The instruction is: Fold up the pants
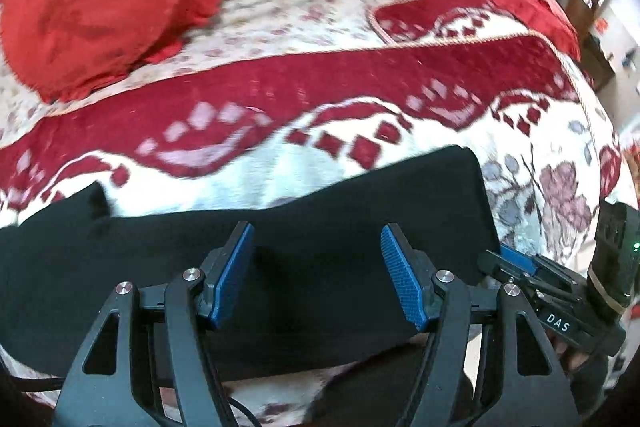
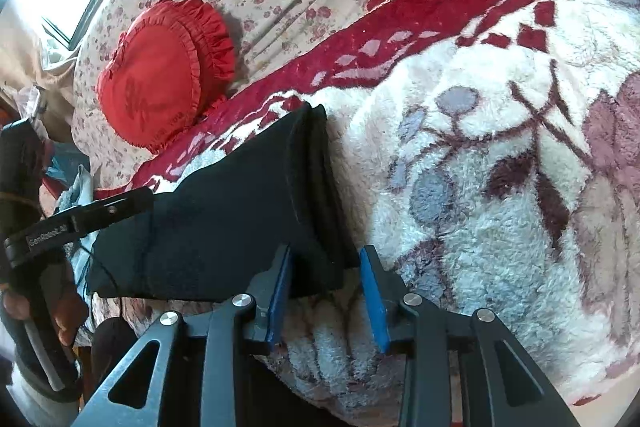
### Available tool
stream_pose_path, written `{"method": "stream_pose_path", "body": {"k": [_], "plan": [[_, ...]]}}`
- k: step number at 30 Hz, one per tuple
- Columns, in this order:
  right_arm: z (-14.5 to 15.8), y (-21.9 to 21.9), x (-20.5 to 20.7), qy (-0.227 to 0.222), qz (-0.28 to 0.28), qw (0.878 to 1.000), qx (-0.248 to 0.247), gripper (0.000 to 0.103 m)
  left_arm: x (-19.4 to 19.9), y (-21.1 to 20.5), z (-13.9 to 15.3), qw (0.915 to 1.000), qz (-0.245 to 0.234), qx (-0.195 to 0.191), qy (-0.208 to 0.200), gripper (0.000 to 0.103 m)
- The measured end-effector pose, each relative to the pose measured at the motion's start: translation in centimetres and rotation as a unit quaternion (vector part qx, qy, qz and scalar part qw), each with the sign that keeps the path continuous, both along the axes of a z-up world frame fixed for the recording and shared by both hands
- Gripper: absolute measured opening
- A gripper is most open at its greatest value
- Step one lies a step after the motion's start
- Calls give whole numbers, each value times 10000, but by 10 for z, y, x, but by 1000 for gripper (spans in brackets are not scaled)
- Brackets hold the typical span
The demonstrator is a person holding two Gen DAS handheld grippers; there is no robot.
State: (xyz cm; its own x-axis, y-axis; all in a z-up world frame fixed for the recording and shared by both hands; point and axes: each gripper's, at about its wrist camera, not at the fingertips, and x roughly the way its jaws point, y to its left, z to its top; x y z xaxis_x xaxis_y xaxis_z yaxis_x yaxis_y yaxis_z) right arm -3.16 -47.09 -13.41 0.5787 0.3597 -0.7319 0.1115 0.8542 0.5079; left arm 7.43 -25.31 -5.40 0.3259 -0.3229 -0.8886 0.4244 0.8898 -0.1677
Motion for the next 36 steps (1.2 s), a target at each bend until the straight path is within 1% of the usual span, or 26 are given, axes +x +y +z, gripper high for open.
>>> {"method": "stream_pose_path", "body": {"k": [4, 10, 13, 18, 20, 23, 25, 28, 33, 34, 35, 36], "plan": [[-3, -3, -3, -17, 21, 10000, 78, 33, 2, -22, -3, 9997, -225, 50, 5, 66], [-6, -2, -6, -105, 31, 9998, 160, 34, 11, -52, -4, 9986, -524, -20, 64, 66], [-8, -5, -8, -190, 44, 9996, 217, 35, 14, -68, -7, 9978, -663, 41, 85, 66], [-11, -9, -15, -315, 108, 9990, 302, 35, 19, -93, -9, 9958, -903, 140, -15, 66], [-11, -11, -16, -352, 115, 9987, 345, 35, 22, -100, -12, 9953, -952, 174, -21, 66], [-13, -12, -18, -436, 143, 9982, 395, 35, 26, -111, -18, 9942, -1066, 124, 80, 66], [-15, -14, -19, -512, 161, 9975, 469, 36, 27, -118, -25, 9933, -1135, 158, 149, 66], [-17, -15, -20, -608, 133, 9963, 601, 36, 27, -126, -30, 9922, -1215, 261, 53, 66], [-17, -13, -19, -761, 145, 9951, 609, 36, 27, -135, -33, 9905, -1359, 195, -14, 65], [-16, -11, -17, -783, 155, 9950, 604, 36, 26, -137, -34, 9899, -1404, 199, -59, 59], [-16, -10, -17, -815, 155, 9947, 614, 36, 23, -139, -35, 9886, -1496, 159, -82, 43], [-16, -9, -16, -837, 145, 9944, 635, 36, 21, -142, -37, 9870, -1603, 130, -27, 39]]}}
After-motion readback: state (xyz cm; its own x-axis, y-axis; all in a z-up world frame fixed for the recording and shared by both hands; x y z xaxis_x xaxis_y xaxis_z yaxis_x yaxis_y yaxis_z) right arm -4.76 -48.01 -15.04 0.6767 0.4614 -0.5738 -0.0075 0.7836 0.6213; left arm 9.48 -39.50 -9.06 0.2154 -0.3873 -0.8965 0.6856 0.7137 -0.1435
